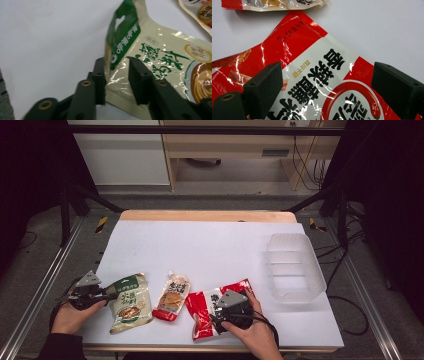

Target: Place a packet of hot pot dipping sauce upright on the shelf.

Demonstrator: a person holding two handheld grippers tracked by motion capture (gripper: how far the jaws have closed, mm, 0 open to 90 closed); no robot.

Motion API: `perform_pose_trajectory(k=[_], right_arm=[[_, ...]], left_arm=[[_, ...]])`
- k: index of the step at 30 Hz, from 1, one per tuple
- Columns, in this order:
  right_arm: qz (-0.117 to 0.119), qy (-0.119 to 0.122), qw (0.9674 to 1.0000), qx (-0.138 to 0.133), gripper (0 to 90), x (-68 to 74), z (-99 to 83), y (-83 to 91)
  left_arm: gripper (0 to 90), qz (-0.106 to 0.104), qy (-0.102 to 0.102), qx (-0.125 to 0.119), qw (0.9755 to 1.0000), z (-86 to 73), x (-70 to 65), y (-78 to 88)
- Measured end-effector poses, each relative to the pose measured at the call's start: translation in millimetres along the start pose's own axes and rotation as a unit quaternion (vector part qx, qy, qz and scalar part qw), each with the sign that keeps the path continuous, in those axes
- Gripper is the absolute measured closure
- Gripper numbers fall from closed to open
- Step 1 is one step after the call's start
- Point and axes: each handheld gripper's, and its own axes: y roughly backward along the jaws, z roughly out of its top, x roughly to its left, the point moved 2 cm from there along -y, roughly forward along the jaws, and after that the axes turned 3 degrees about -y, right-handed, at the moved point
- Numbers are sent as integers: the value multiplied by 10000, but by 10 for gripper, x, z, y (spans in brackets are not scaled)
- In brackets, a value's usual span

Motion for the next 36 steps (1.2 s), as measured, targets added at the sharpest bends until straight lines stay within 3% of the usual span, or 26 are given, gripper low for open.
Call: perform_pose_trajectory(k=[5, 9, 10, 12, 14, 15, 16, 17, 18, 19, 21, 23, 24, 25, 27, 29, 31, 32, 36], right_arm=[[2, -12, 10000, 18, 110, 6, 0, 0], [-7, -23, 10000, 6, 111, -4, -3, 1], [-11, -39, 10000, -10, 110, -14, -3, 7], [-5, -58, 10000, -26, 111, -19, -2, 11], [-6, -61, 10000, -27, 110, -25, -4, 8], [0, -75, 10000, -33, 110, -26, -5, 8], [9, -80, 10000, -35, 110, -28, -6, 6], [30, -90, 9999, -42, 110, -28, -7, 3], [47, -95, 9999, -48, 110, -30, -7, 2], [47, -95, 9999, -48, 110, -30, -7, 2], [124, -128, 9998, -46, 112, -21, -14, 13], [172, -110, 9998, -27, 117, -17, -26, 18], [240, -132, 9996, -37, 123, -13, -30, 28], [339, -166, 9992, -93, 126, -10, -30, 36], [462, -225, 9986, -95, 135, 2, -9, 48], [469, 6, 9989, -24, 136, 11, 46, 59], [466, 82, 9989, 21, 142, 13, 89, 70], [548, 157, 9984, 16, 164, 7, 212, 117], [631, 301, 9975, 91, 168, -24, 404, 182]], left_arm=[[861, 57, 67, 15, 10000, -2, 31, 5], [891, -3, 300, -275, 9992, 21, 69, 147], [896, -44, 413, -526, 9978, 41, 68, 282], [900, -67, 382, -678, 9969, 77, 33, 412], [900, -32, 269, -782, 9966, 169, -61, 570], [900, -32, 269, -782, 9966, 169, -61, 570], [900, -58, 110, -909, 9958, 273, -146, 681], [900, -58, 110, -909, 9958, 273, -146, 681], [900, -149, -38, -969, 9952, 367, -224, 762], [900, -149, -38, -969, 9952, 367, -224, 762], [900, -304, -326, -1001, 9940, 479, -334, 879], [900, -396, -459, -1056, 9926, 530, -408, 955], [900, -401, -589, -1060, 9918, 564, -471, 1000], [900, -401, -589, -1060, 9918, 564, -471, 1000], [900, -342, -907, -989, 9904, 669, -627, 1066], [900, -237, -1094, -944, 9892, 757, -703, 1088], [900, -218, -1140, -988, 9883, 803, -730, 1096], [900, -197, -1183, -1048, 9872, 858, -759, 1107], [900, -137, -1235, -1269, 9841, 1011, -812, 1142]])
